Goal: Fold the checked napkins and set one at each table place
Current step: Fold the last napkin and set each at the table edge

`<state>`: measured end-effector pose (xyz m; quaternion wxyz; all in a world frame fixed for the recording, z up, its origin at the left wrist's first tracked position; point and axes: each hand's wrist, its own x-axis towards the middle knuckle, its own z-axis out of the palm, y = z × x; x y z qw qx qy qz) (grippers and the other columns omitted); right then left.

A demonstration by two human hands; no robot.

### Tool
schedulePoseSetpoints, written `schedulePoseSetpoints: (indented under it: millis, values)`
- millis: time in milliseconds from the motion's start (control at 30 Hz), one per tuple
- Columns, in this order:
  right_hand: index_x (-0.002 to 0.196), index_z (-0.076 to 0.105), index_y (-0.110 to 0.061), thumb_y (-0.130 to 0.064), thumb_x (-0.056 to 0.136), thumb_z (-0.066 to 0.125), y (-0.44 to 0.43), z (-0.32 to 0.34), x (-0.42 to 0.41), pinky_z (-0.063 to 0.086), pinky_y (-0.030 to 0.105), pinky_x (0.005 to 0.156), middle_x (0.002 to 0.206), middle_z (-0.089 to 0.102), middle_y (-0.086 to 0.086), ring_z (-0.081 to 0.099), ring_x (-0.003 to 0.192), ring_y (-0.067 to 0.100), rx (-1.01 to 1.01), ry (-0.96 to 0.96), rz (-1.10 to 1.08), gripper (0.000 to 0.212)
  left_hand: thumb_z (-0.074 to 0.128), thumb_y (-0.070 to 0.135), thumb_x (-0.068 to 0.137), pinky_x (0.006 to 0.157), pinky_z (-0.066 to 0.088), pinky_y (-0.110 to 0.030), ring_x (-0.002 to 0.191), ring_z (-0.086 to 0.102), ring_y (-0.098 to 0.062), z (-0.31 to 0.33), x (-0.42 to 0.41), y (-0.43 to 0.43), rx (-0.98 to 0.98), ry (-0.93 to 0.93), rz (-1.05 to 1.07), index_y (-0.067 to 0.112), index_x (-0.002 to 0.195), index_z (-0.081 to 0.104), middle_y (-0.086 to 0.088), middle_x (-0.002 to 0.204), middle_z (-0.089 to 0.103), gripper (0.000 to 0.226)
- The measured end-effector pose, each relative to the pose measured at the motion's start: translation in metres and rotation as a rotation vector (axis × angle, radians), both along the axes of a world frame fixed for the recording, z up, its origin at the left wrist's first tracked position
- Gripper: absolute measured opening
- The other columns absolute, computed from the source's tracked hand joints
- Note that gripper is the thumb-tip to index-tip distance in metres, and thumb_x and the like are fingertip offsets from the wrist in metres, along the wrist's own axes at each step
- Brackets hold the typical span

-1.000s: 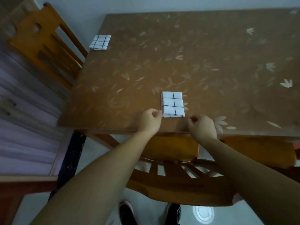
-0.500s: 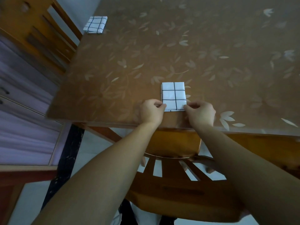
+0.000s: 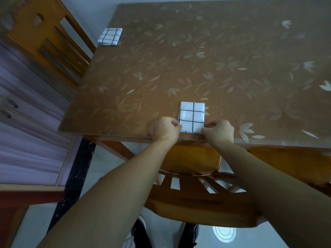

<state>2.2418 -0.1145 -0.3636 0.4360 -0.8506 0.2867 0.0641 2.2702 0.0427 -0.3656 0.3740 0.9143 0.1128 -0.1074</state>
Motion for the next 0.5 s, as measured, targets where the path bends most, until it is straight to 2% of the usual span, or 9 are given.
schedulePoseSetpoints:
  millis: [200, 333, 500]
  values:
    - [0.099, 0.071, -0.019, -0.021, 0.080, 0.066, 0.002, -0.003, -0.007, 0.059, 0.040, 0.074, 0.093, 0.069, 0.004, 0.066, 0.083, 0.021, -0.074, -0.004, 0.060, 0.020, 0.069, 0.024, 0.089, 0.071, 0.048, -0.025, 0.092, 0.064, -0.016, -0.008, -0.009, 0.005, -0.034, 0.021, -0.022, 0.017, 0.100, 0.074, -0.001, 0.101, 0.073, 0.014]
    - [0.098, 0.070, -0.016, -0.021, 0.082, 0.064, 0.004, -0.005, -0.010, 0.058, 0.040, 0.075, 0.088, 0.067, 0.002, 0.063, 0.085, 0.020, -0.130, -0.045, 0.095, 0.018, 0.070, 0.025, 0.087, 0.076, 0.054, -0.032, 0.098, 0.063, -0.021, -0.011, -0.011, 0.007, -0.025, -0.020, -0.015, 0.022, 0.094, 0.072, 0.004, 0.092, 0.070, 0.008]
    - [0.096, 0.070, -0.013, -0.018, 0.082, 0.064, 0.005, -0.005, -0.010, 0.057, 0.037, 0.071, 0.086, 0.069, 0.004, 0.063, 0.080, 0.019, -0.136, -0.060, 0.106, 0.016, 0.070, 0.024, 0.087, 0.078, 0.056, -0.033, 0.095, 0.065, -0.019, -0.010, -0.010, 0.008, -0.014, -0.036, -0.008, 0.020, 0.095, 0.074, 0.002, 0.094, 0.072, 0.010]
